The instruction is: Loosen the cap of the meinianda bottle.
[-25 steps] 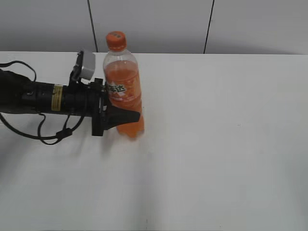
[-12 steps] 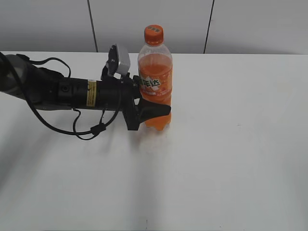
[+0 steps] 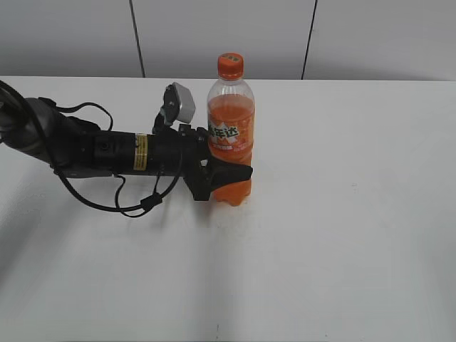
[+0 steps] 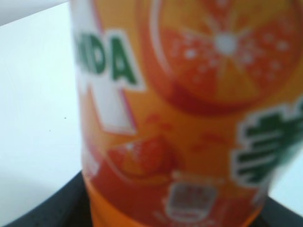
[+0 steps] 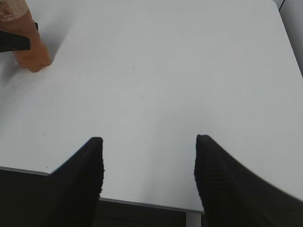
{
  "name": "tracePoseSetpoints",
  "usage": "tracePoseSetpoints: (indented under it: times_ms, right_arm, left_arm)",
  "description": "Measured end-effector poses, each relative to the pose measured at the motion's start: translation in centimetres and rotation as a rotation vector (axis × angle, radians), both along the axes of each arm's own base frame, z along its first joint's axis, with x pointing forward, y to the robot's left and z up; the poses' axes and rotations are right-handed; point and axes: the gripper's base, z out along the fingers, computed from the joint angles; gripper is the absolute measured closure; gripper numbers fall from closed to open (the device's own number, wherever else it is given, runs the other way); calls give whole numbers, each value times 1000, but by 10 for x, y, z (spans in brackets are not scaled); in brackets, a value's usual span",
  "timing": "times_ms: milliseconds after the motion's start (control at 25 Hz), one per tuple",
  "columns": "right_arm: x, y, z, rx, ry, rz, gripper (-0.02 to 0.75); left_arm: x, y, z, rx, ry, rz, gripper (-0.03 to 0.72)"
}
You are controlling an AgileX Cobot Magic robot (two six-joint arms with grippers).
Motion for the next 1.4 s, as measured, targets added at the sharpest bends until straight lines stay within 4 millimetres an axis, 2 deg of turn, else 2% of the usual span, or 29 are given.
tracePoseSetpoints:
  times_ms: [1400]
  right_arm:
    - [0, 0, 0, -1, -3, -4, 276]
  left_arm:
    - [1, -1, -2, -8, 15, 2, 276]
